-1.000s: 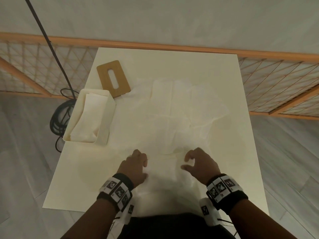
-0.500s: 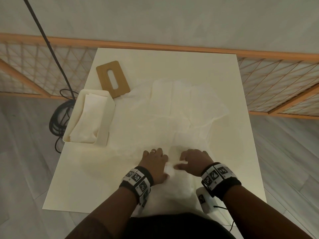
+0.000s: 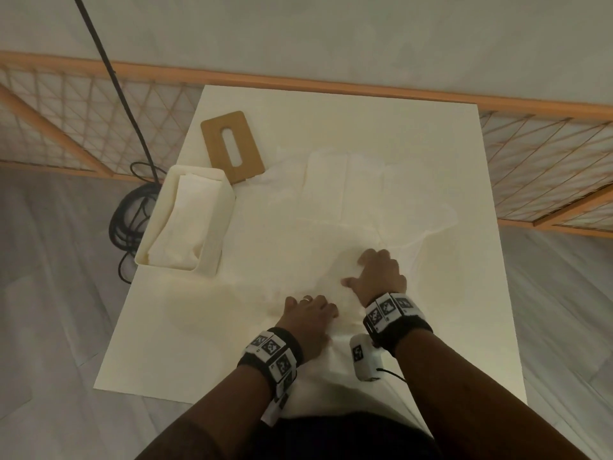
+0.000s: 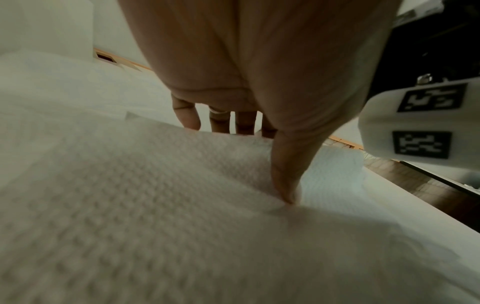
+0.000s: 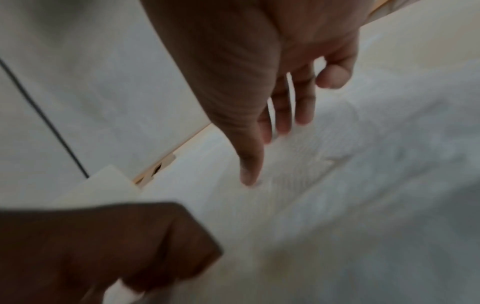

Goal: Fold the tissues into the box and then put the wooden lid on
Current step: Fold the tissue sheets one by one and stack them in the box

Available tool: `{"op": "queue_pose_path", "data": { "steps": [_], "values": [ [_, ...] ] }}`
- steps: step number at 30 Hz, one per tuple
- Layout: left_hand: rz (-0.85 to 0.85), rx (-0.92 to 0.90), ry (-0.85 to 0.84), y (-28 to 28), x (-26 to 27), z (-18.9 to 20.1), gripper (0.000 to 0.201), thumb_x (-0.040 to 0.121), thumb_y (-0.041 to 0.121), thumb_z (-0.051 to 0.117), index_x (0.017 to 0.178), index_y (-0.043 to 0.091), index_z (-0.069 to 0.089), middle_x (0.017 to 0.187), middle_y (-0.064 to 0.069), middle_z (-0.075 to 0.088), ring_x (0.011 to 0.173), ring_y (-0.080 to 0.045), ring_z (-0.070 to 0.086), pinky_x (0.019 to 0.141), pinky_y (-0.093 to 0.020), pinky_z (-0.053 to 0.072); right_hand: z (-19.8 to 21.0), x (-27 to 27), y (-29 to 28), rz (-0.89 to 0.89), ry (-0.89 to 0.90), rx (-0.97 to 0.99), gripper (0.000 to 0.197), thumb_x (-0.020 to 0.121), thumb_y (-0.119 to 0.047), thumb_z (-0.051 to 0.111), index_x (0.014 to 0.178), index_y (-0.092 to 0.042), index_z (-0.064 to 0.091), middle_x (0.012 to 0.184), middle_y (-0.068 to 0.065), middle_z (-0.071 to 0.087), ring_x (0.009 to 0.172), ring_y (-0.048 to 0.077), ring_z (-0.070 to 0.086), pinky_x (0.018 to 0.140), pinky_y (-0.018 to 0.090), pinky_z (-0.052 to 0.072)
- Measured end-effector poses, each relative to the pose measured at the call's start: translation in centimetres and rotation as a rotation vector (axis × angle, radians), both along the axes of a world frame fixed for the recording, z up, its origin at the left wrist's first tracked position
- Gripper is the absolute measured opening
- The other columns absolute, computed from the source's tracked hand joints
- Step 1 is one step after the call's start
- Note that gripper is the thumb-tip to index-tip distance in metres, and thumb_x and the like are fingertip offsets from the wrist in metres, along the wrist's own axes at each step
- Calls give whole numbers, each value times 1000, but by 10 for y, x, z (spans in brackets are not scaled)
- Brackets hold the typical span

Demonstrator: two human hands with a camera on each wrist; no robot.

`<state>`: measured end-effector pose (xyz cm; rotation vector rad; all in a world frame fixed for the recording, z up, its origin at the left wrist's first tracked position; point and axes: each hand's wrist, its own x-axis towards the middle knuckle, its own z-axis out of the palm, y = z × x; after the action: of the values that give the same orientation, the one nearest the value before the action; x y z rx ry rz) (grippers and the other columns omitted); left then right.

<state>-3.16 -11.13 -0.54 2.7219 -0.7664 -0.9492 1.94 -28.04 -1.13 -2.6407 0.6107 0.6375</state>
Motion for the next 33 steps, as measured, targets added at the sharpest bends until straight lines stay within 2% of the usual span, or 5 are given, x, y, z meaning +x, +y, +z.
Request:
{"op": "queue_pose_path", "data": {
  "steps": [4,10,25,30,33],
  "values": [
    [22,-4,25,0,0,-3,41,95,31,57,134,30,46,133,5,55,126,-23,46,105,-48,23,-2,-4,-29,-259,-5,43,87,71,-46,89,136,-13,42,135,10,44,125,37,50,101,55,47],
    [14,0,22,-7,3,-1,40,95,28,58,133,29,47,132,5,56,127,-23,46,106,-47,20,3,9,-49,-529,-47,282,66,81,-15,84,135,-11,46,131,18,61,116,37,62,95,41,54],
    [12,29,38,-5,4,-3,43,93,35,58,134,29,48,131,4,56,128,-23,46,105,-49,23,0,7,-60,-556,-110,352,60,81,-17,85,132,-13,55,126,12,66,114,31,64,90,33,52],
    [21,23,19,-4,1,-4,42,93,35,57,134,29,48,127,4,56,123,-23,49,104,-48,24,21,8,-58,-794,-96,886,32,82,-11,80,108,1,67,90,13,64,83,23,61,84,36,49],
    [20,26,12,-5,1,-2,42,93,36,58,133,29,48,127,4,55,122,-22,49,104,-48,24,50,2,-57,-780,-41,1266,36,82,-5,63,117,4,66,103,23,66,96,36,62,99,47,50]
  ]
}}
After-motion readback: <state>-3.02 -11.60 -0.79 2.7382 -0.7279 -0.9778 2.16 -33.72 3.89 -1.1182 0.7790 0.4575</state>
